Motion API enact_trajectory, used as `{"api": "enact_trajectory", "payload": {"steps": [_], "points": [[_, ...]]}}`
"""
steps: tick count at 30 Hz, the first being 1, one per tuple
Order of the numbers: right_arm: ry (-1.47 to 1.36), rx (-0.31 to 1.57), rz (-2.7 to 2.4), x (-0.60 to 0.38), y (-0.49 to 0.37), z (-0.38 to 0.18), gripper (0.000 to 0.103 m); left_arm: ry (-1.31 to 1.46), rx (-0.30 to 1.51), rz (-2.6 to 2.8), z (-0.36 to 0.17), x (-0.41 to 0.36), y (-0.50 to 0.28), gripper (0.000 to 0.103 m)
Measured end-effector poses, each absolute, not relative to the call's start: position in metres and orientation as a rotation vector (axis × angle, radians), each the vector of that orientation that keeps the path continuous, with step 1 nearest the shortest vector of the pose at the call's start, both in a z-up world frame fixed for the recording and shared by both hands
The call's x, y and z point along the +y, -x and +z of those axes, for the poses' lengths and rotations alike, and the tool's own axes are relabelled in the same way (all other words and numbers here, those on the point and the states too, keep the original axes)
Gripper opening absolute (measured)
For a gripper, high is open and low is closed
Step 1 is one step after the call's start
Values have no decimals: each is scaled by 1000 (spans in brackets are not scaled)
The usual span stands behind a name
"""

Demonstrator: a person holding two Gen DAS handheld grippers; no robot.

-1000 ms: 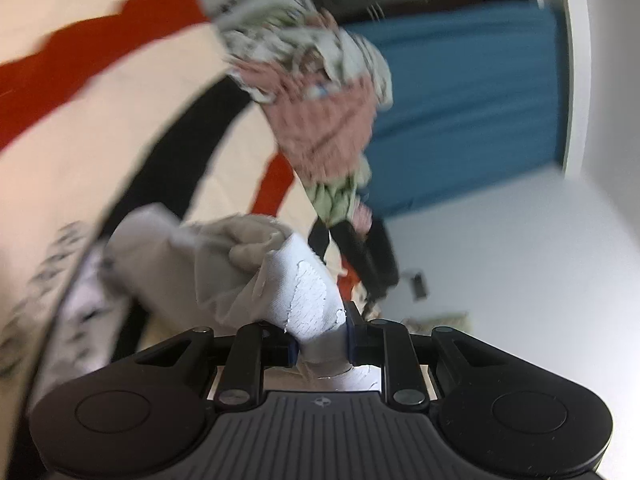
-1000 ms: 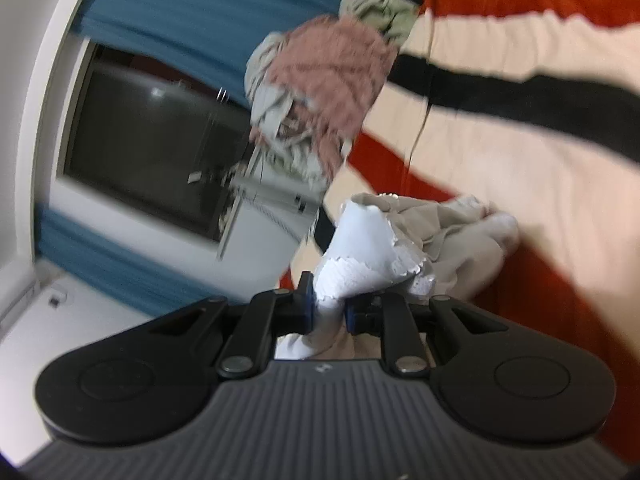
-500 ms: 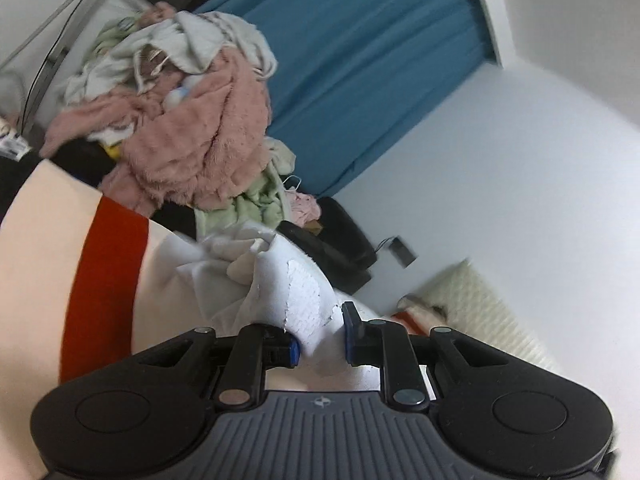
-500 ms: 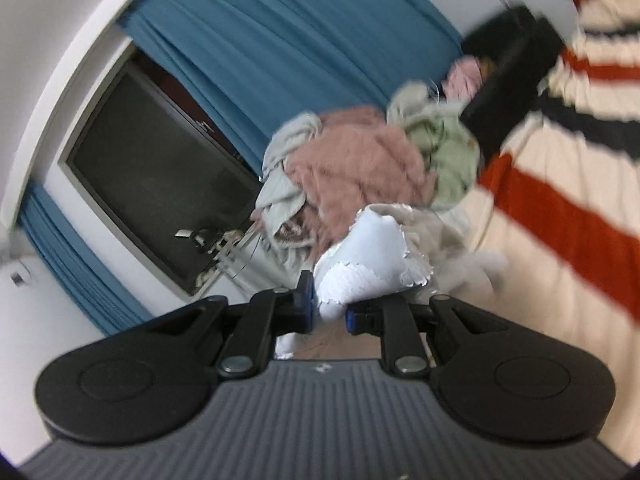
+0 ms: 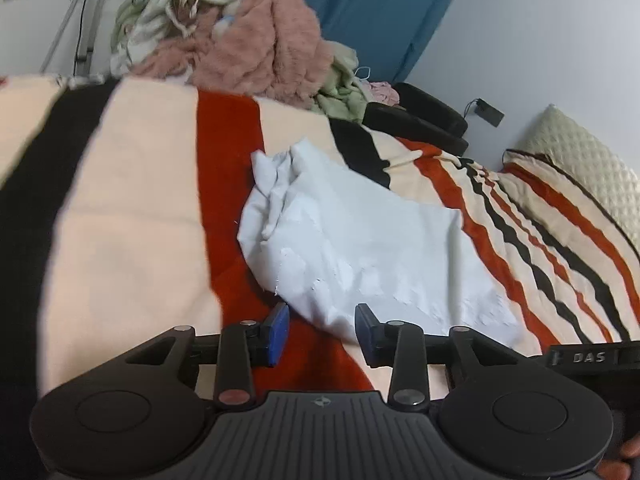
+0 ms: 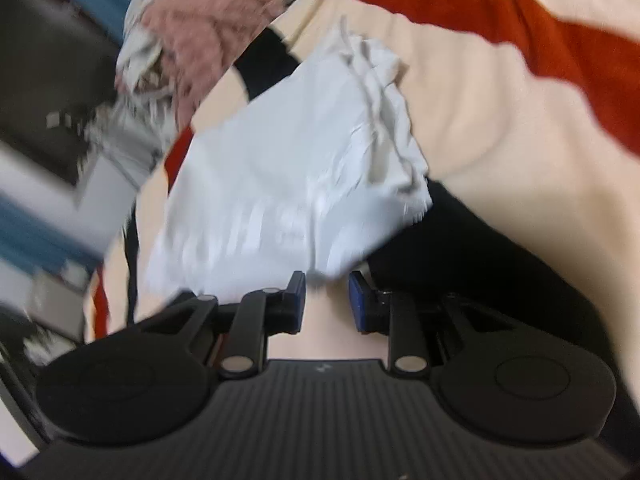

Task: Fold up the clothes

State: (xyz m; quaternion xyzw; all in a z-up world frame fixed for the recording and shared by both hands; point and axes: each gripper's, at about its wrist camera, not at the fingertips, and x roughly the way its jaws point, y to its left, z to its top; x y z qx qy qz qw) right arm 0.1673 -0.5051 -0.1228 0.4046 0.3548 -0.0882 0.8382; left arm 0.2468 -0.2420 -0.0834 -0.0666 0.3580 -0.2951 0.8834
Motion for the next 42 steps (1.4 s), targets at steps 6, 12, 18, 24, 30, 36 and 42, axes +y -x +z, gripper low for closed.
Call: {"api": "enact_trajectory", "payload": {"steps": [6, 12, 18, 24, 30, 36, 42], "points": [[-727, 654, -186, -476, -120, -37, 28, 114, 628, -639, 6, -209, -193, 48], [-565, 532, -169, -432, -64, 47, 57, 101, 505, -661, 95, -175, -111, 76], [-391, 400, -172, -385, 13, 97, 98, 38, 416, -678, 145, -148, -27, 103], [-317, 315, -169, -350, 65, 108, 98, 18, 352, -669, 155, -116, 41, 103], [-294, 282, -165, -329, 90, 90, 98, -21, 268, -610, 146, -93, 80, 103], [-285, 266, -191, -319, 91, 63, 98, -35, 259, -583, 127, -77, 94, 103], [-265, 277, -208, -312, 79, 38, 98, -2, 282, -568, 105, -67, 82, 103]]}}
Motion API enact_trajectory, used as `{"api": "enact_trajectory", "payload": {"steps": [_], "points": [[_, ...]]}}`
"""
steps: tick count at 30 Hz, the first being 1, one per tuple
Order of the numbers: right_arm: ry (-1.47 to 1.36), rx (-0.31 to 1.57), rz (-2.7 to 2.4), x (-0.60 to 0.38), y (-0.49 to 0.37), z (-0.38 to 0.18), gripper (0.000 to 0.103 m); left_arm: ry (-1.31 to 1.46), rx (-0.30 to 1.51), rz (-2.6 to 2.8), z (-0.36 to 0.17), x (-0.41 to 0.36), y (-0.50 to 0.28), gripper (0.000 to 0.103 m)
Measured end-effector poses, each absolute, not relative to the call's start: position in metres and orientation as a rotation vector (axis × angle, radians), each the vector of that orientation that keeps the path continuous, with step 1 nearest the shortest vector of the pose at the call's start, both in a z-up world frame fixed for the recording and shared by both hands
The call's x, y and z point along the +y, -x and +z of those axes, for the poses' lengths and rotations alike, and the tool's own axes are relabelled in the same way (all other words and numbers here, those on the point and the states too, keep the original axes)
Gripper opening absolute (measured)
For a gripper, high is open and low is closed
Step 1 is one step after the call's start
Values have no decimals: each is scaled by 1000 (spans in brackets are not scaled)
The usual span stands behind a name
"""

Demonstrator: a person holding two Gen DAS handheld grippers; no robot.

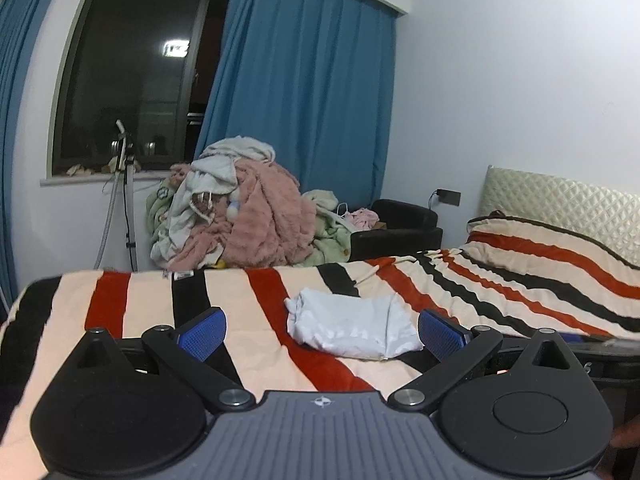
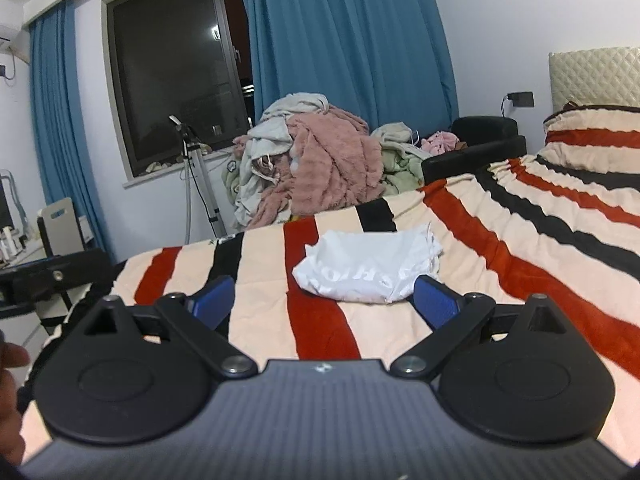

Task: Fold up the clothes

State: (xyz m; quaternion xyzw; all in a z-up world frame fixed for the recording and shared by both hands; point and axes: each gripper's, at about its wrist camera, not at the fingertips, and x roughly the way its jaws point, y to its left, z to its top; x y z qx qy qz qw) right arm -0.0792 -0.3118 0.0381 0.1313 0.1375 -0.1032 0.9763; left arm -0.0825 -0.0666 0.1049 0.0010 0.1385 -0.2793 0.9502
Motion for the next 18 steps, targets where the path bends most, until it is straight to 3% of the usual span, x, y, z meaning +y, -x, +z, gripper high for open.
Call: {"api": "enact_trajectory", "payload": {"steps": [18], "points": [[-159, 275, -264, -286, 64, 4, 98, 20, 288, -502, 79, -47, 64, 103]]}}
